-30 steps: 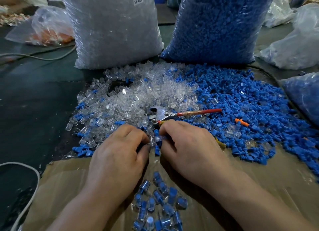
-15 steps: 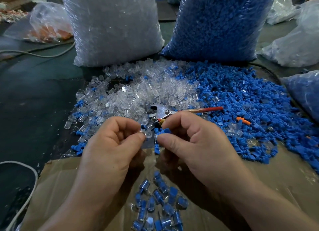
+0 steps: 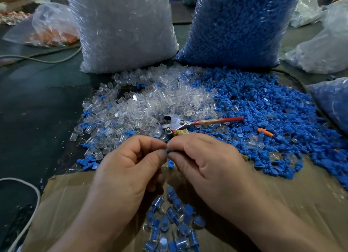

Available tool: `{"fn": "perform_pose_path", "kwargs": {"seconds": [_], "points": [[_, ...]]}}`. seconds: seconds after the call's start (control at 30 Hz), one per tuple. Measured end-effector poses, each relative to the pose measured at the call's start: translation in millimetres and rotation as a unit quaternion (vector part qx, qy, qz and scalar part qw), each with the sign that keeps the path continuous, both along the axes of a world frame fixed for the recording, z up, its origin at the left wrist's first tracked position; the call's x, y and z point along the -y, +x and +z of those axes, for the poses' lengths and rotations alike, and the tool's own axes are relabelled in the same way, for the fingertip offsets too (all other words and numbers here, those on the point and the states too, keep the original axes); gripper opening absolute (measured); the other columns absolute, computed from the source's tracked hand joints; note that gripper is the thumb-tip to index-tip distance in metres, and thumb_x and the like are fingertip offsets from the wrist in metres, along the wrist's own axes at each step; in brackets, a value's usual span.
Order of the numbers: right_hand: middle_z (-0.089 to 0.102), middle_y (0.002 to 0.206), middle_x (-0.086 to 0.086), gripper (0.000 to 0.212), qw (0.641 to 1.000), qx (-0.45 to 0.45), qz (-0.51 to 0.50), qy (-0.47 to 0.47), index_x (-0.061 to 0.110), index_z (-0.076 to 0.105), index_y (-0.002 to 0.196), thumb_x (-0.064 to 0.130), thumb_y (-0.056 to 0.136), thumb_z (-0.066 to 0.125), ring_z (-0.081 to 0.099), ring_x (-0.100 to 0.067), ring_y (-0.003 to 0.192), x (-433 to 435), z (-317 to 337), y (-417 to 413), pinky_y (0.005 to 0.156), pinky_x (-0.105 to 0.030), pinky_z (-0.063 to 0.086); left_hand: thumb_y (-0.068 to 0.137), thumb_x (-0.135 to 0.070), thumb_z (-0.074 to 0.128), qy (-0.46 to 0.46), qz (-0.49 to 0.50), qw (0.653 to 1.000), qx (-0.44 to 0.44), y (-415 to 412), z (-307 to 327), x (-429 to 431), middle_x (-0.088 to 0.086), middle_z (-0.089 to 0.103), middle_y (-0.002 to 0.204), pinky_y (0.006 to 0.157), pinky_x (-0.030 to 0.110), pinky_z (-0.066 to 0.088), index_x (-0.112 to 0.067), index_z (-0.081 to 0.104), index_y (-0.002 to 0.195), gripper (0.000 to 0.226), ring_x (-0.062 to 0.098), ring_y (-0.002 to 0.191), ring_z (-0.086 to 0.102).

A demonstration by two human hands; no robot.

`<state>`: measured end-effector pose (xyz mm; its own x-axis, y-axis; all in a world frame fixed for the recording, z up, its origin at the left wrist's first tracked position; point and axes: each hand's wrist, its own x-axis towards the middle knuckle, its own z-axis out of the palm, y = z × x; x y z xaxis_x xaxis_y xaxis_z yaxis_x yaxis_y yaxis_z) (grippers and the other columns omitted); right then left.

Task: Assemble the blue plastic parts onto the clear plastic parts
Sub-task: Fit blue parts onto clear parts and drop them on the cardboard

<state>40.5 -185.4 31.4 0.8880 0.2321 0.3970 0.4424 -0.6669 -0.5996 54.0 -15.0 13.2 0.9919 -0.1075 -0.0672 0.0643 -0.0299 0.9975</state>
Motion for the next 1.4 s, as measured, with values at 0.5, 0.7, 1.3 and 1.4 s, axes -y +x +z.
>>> {"fn": "perform_pose_path", "kwargs": {"seconds": [0.5, 0.7, 1.3, 1.4], "points": [[0.065, 0.107, 0.005, 0.026, 0.997, -0.003, 0.023, -0.076, 0.020, 0.065, 0.116, 0.023, 0.095, 0.050, 0.061, -0.017, 0.093, -2, 9, -4, 0.071, -0.041, 0.054, 0.060, -0.021, 0.081, -0.053, -0.013, 0.998, -0.038, 0, 9, 3, 0.010, 0.067, 0.067, 0.046, 0.022, 0.050, -0.023, 0.076, 0.081, 0.022, 0.018, 0.054, 0.056], [0.026, 0.156, 0.005, 0.062, 0.961, -0.063, -0.093, -0.251, 0.040, 0.016, 0.145, 0.042, 0.094, 0.051, 0.016, -0.021, 0.147, 14, 3, 11, 0.121, -0.048, 0.017, 0.070, -0.016, 0.081, 0.010, 0.021, 0.999, -0.027, 3, 6, 1, 0.000, 0.064, 0.058, 0.044, 0.018, 0.047, -0.033, 0.074, 0.081, 0.021, 0.010, 0.048, 0.057], [0.050, 0.131, 0.011, 0.061, 0.909, -0.127, -0.161, -0.363, 0.037, 0.032, 0.139, 0.069, 0.087, 0.032, 0.040, -0.024, 0.114, 36, 3, 34, 0.099, -0.045, 0.026, 0.058, -0.013, 0.070, -0.088, 0.037, 0.992, -0.087, 3, 18, 4, 0.010, 0.057, 0.053, 0.035, 0.019, 0.042, -0.020, 0.071, 0.067, 0.011, 0.015, 0.038, 0.047], [0.055, 0.121, 0.012, 0.059, 0.918, -0.121, -0.170, -0.338, 0.038, 0.035, 0.135, 0.067, 0.085, 0.024, 0.043, -0.022, 0.107, 36, 4, 34, 0.098, -0.045, 0.027, 0.057, -0.018, 0.071, -0.080, 0.045, 0.993, -0.072, 5, 13, 2, 0.008, 0.058, 0.054, 0.036, 0.020, 0.043, -0.023, 0.073, 0.070, 0.014, 0.015, 0.040, 0.049]]}}
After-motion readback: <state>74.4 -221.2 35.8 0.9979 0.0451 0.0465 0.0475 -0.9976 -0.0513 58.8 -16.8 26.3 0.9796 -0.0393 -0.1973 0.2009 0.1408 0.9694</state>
